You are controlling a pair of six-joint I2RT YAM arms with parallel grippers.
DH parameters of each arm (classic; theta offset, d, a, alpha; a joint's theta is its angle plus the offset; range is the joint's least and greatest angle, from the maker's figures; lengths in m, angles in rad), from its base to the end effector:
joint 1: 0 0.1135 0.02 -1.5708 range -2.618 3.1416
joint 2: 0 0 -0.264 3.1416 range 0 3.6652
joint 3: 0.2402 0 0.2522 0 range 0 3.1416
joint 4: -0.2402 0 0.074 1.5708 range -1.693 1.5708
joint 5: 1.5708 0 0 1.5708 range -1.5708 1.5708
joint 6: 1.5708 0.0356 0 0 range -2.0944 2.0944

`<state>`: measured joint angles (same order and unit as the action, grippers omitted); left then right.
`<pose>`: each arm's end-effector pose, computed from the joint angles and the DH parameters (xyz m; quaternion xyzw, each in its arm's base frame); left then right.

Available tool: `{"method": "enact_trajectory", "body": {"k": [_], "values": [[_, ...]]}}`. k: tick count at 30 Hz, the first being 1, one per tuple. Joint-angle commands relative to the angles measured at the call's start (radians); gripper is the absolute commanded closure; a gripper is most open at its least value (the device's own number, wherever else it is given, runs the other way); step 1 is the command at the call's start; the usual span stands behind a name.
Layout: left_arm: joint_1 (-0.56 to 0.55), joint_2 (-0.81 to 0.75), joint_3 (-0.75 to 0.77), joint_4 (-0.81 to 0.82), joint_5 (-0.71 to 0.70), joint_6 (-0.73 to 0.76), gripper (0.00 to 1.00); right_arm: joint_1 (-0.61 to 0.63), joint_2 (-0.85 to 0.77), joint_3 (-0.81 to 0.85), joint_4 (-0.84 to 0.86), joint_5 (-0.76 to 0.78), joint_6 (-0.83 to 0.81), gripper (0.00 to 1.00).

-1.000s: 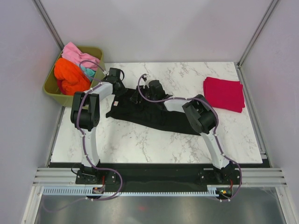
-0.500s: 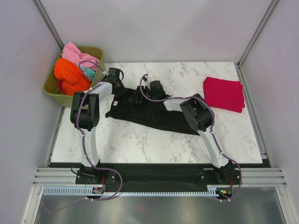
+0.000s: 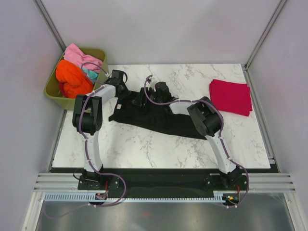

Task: Fold and stack the t-shirts
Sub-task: Fold the tshirt

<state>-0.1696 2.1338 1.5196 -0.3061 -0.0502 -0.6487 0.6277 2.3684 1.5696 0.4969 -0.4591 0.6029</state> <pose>0.4557 -0.0762 0.1574 -0.2325 0.9183 -0.1053 0.3025 0.4148 0.3205 0.1327 -0.1446 0.7825 0.4828 0.3656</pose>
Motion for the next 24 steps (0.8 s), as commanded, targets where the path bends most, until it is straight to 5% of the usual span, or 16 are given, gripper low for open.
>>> {"method": "enact_trajectory", "body": {"k": [1, 24], "values": [[0.007, 0.014, 0.01, -0.028, -0.014, -0.009, 0.82, 0.012, 0.005, 0.087, 0.016, -0.047, -0.012, 0.38], [0.016, 0.021, 0.014, -0.027, 0.001, -0.016, 0.82, 0.029, 0.213, 0.273, -0.051, -0.168, 0.067, 0.39]]}}
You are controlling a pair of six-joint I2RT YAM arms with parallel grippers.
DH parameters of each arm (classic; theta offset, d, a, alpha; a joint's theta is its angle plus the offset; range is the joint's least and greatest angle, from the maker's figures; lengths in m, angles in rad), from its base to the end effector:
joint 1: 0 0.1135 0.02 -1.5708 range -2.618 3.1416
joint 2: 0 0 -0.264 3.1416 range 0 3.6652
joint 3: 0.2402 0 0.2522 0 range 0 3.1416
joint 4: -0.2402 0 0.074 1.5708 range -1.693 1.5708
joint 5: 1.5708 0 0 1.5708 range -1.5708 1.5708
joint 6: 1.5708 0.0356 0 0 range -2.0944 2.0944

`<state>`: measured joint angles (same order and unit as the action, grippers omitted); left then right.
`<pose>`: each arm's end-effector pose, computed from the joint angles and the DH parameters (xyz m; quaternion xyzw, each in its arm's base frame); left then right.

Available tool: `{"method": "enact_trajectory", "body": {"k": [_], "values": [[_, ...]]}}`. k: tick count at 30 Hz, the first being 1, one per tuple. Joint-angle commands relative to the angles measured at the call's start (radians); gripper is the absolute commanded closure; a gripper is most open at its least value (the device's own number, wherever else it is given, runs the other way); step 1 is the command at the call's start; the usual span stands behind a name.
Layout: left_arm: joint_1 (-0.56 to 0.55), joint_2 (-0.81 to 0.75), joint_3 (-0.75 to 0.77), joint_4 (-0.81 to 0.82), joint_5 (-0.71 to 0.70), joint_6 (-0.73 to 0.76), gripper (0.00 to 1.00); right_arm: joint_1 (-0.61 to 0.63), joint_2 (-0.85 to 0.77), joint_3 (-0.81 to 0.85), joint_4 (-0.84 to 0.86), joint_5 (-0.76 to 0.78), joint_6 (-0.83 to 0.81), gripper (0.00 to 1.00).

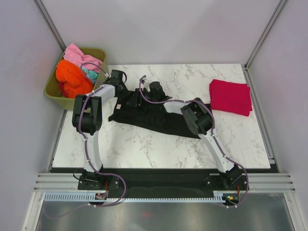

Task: Fold and stack the t-shirts
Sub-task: Fold the tshirt

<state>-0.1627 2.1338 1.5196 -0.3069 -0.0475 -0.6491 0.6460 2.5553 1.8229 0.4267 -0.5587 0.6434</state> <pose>0.4561 -0.0732 0.1574 -0.2355 0.9177 -0.1053 0.3020 0.4370 0.3531 0.1090 -0.1640 0.7750 0.5193 0.3206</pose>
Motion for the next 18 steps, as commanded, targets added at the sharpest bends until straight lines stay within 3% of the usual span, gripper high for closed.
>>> {"method": "enact_trajectory", "body": {"k": [1, 5, 14, 18], "values": [[0.009, 0.023, 0.019, -0.026, -0.002, -0.014, 0.82, 0.017, 0.022, 0.009, 0.027, -0.078, 0.035, 0.39], [0.009, 0.025, 0.025, -0.026, -0.002, -0.009, 0.82, 0.035, 0.011, -0.005, -0.003, -0.116, 0.03, 0.39], [0.012, 0.037, 0.028, -0.029, -0.003, -0.007, 0.82, 0.06, -0.072, -0.175, 0.366, -0.306, 0.241, 0.39], [0.014, 0.037, 0.031, -0.031, -0.003, -0.007, 0.82, 0.073, -0.145, -0.282, 0.445, -0.334, 0.248, 0.39]]}}
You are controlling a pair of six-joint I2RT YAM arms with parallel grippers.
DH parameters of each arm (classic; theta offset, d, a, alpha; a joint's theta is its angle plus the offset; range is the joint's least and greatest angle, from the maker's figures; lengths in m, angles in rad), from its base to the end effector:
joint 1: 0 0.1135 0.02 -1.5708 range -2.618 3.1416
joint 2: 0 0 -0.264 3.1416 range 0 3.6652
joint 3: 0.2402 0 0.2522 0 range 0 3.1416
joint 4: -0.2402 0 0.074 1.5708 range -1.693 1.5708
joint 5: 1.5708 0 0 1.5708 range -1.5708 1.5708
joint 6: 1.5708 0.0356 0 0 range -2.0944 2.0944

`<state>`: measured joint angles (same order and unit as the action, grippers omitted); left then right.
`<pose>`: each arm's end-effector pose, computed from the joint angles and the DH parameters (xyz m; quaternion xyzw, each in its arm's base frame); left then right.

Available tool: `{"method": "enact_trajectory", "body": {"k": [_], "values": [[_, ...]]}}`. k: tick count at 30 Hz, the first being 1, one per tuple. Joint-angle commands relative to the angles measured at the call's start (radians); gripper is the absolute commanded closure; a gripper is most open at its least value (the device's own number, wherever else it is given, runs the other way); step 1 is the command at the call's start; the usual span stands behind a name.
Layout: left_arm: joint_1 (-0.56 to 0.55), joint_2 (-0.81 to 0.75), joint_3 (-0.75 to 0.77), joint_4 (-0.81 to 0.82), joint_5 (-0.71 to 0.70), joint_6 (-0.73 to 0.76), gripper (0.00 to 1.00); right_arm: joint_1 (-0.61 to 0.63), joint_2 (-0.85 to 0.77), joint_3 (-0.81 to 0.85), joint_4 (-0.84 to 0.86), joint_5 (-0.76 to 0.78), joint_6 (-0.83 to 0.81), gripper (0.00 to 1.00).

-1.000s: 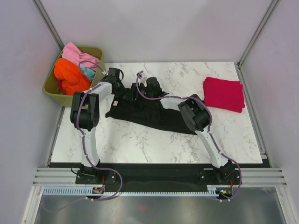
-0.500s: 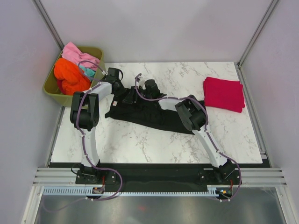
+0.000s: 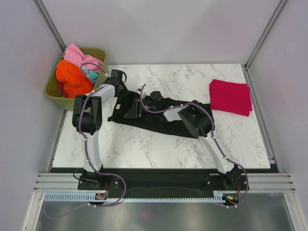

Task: Fold and stack the t-shirts
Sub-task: Fold the tshirt

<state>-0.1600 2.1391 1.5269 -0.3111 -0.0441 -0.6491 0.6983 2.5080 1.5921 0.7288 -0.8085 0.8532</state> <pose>0.4575 -0.0722 0.1569 -0.2363 0.9179 -0.1060 0.3006 0.3866 0.3582 0.0937 -0.1954 0.7253 0.6270 0.2066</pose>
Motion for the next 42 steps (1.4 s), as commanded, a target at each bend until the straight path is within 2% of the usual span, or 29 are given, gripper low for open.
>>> {"method": "enact_trajectory", "body": {"k": [1, 4, 7, 9, 12, 16, 20, 25, 29, 36, 42], "values": [[0.011, 0.03, 0.024, -0.028, -0.008, -0.007, 0.82, 0.026, -0.11, -0.064, 0.144, -0.087, 0.034, 0.38], [0.011, 0.03, 0.026, -0.026, -0.007, -0.006, 0.82, 0.035, -0.149, -0.107, 0.184, -0.109, 0.052, 0.38], [0.011, 0.031, 0.027, -0.028, -0.002, -0.007, 0.82, 0.043, -0.172, -0.159, 0.306, -0.144, 0.11, 0.38], [0.011, 0.03, 0.026, -0.026, -0.002, -0.009, 0.82, 0.035, -0.198, -0.184, 0.31, -0.132, 0.095, 0.38], [0.011, 0.025, 0.024, -0.026, 0.001, -0.009, 0.82, 0.015, -0.222, -0.181, 0.213, -0.089, 0.018, 0.38], [0.011, 0.018, 0.019, -0.025, -0.007, -0.006, 0.81, 0.004, -0.222, -0.167, 0.193, -0.081, 0.009, 0.36], [0.011, 0.018, 0.021, -0.025, -0.011, -0.006, 0.81, 0.004, -0.202, -0.127, 0.025, -0.032, -0.052, 0.35], [0.011, 0.012, 0.019, -0.026, -0.011, -0.003, 0.81, 0.018, -0.204, -0.153, -0.084, 0.074, -0.118, 0.34], [0.011, 0.008, 0.015, -0.025, -0.011, -0.003, 0.81, 0.049, -0.227, -0.123, -0.279, 0.185, -0.261, 0.3], [0.01, -0.007, 0.001, -0.022, -0.011, -0.001, 0.81, 0.059, -0.27, -0.133, -0.295, 0.287, -0.339, 0.25], [0.011, -0.07, -0.057, 0.035, -0.025, 0.012, 0.75, 0.058, -0.411, -0.24, -0.252, 0.379, -0.402, 0.22]]}}
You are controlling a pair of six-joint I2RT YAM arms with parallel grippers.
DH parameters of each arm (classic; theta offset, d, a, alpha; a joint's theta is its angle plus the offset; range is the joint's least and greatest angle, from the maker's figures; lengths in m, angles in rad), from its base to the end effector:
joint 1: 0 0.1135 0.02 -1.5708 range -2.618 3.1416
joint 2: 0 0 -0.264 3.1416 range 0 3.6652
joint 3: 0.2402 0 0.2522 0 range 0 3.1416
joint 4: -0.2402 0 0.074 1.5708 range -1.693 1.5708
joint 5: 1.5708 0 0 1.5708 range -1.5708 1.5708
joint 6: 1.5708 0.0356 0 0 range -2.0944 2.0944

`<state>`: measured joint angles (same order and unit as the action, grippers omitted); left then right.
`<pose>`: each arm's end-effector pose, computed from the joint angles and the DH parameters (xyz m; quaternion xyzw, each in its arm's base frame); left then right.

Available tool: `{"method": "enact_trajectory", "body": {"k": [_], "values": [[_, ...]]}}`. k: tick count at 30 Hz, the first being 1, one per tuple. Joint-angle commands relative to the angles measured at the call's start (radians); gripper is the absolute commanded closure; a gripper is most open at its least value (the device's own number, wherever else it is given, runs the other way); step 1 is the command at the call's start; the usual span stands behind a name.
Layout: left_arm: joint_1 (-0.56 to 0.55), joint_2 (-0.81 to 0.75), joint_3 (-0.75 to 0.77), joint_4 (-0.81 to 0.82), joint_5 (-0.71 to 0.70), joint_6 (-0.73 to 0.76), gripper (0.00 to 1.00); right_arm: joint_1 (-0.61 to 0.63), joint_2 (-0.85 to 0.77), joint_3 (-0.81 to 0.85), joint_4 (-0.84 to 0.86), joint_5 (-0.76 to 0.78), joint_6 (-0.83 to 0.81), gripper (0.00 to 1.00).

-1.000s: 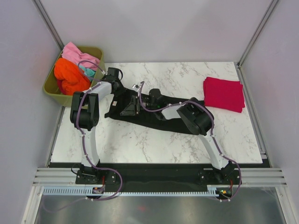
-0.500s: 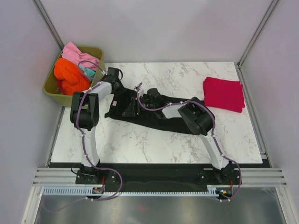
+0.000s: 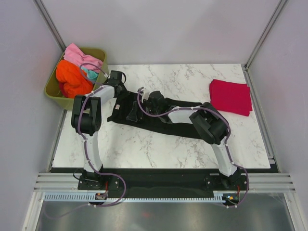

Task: Fold and stack the t-shirts
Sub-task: Fold the tshirt

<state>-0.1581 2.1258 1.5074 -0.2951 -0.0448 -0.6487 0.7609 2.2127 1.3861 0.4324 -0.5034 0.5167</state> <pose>0.4549 -0.0709 0.1580 -0.2368 0.9162 -0.1072 0.3051 0.3396 0.3470 0.1450 -0.2353 0.7828 0.4868 0.3080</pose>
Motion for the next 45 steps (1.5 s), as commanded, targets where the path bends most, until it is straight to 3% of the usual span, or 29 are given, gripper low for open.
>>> {"method": "enact_trajectory", "body": {"k": [1, 6, 11, 17, 22, 25, 29, 36, 39, 45], "values": [[0.008, -0.087, -0.062, 0.027, -0.035, 0.014, 0.74, -0.005, -0.136, -0.076, 0.063, 0.091, -0.07, 0.21], [0.008, -0.193, -0.156, 0.088, -0.063, 0.017, 0.61, -0.012, -0.287, -0.203, 0.086, 0.276, -0.09, 0.14], [-0.003, -0.32, -0.291, 0.162, -0.116, 0.015, 0.55, -0.057, -0.412, -0.315, 0.017, 0.534, -0.08, 0.19], [-0.011, -0.457, -0.423, 0.224, -0.144, -0.012, 0.54, -0.215, -0.499, -0.407, -0.187, 0.904, 0.155, 0.27], [-0.032, -0.517, -0.484, 0.274, -0.135, -0.014, 0.49, -0.348, -0.551, -0.478, -0.309, 1.006, 0.314, 0.33], [-0.038, -0.495, -0.481, 0.289, -0.084, -0.014, 0.49, -0.402, -0.547, -0.434, -0.406, 1.031, 0.351, 0.4], [-0.04, -0.445, -0.46, 0.292, -0.044, -0.019, 0.49, -0.416, -0.496, -0.271, -0.645, 1.206, 0.303, 0.48], [-0.011, -0.25, -0.346, 0.252, 0.115, -0.074, 0.51, -0.497, -0.403, -0.15, -0.765, 1.2, 0.174, 0.58], [0.023, -0.186, -0.311, 0.237, 0.196, -0.112, 0.62, -0.502, -0.403, -0.182, -0.747, 1.12, 0.194, 0.6], [0.029, -0.184, -0.322, 0.228, 0.158, -0.12, 0.62, -0.503, -0.334, -0.203, -0.716, 1.131, 0.206, 0.62]]}}
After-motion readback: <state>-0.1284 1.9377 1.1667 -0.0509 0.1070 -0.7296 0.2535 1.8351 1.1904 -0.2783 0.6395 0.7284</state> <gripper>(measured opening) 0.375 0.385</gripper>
